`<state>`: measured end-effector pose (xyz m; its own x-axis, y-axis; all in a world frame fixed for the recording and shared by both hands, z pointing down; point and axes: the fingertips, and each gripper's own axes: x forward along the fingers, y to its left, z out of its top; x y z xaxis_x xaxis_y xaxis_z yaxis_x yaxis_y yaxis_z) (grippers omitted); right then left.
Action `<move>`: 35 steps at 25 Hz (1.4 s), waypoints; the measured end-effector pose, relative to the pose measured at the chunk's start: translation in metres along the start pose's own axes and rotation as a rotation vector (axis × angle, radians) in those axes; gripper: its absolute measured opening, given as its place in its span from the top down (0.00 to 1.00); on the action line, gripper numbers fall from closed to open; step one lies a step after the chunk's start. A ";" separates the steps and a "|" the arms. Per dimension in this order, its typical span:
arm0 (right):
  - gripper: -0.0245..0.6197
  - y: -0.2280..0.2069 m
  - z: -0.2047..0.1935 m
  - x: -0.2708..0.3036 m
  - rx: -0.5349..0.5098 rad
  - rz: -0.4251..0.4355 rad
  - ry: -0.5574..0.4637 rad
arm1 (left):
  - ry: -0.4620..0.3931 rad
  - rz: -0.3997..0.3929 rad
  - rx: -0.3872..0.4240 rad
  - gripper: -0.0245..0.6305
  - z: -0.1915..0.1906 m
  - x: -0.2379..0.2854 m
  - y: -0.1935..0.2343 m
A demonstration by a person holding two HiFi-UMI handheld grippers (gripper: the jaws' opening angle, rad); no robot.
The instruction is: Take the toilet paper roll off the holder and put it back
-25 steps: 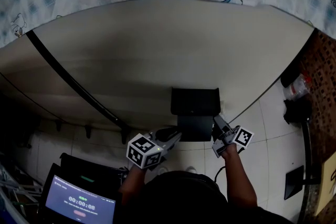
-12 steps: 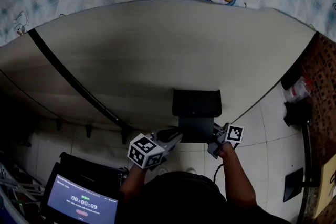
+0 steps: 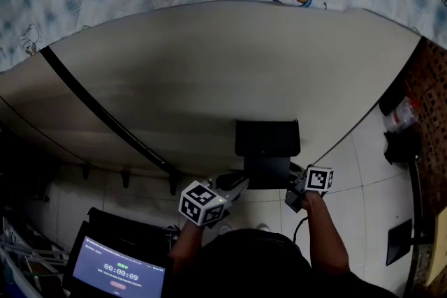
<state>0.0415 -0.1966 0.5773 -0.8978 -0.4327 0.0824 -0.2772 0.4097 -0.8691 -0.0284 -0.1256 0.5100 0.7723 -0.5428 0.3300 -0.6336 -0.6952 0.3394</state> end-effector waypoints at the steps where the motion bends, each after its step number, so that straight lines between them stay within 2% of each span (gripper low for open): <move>1: 0.21 -0.003 0.005 -0.007 0.000 -0.017 -0.026 | 0.005 0.007 0.008 0.82 -0.002 0.001 0.002; 6: 0.22 -0.020 0.042 -0.060 -0.069 -0.182 -0.221 | 0.039 0.095 0.082 0.85 -0.011 0.006 0.015; 9: 0.29 -0.010 0.070 -0.082 -0.166 -0.225 -0.339 | 0.039 0.158 0.112 0.86 -0.012 0.010 0.027; 14: 0.44 0.027 0.096 -0.094 -0.434 -0.314 -0.418 | 0.006 0.242 0.104 0.86 -0.012 0.020 0.041; 19: 0.78 0.050 0.105 -0.112 -0.628 -0.446 -0.524 | -0.012 0.291 0.086 0.86 -0.013 0.027 0.048; 20: 0.82 0.055 0.105 -0.113 -0.656 -0.459 -0.537 | -0.015 0.296 0.082 0.86 -0.013 0.027 0.048; 25: 0.86 0.086 0.108 -0.115 -0.804 -0.503 -0.572 | -0.040 0.323 0.066 0.85 -0.013 0.016 0.048; 27: 0.89 0.099 0.110 -0.118 -0.886 -0.541 -0.587 | -0.074 0.360 0.035 0.87 -0.010 0.003 0.053; 30: 0.96 0.112 0.107 -0.116 -0.992 -0.617 -0.571 | -0.183 0.444 0.001 0.92 0.011 -0.024 0.060; 32: 0.96 0.122 0.101 -0.107 -1.034 -0.645 -0.535 | -0.266 0.500 0.027 0.93 0.035 -0.044 0.059; 35: 0.96 0.144 0.093 -0.093 -1.093 -0.641 -0.526 | -0.366 0.579 0.121 0.94 0.070 -0.071 0.048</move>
<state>0.1168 -0.1715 0.3989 -0.3451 -0.9347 -0.0856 -0.9367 0.3372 0.0942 -0.1106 -0.1536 0.4414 0.2904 -0.9514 0.1030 -0.9552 -0.2817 0.0909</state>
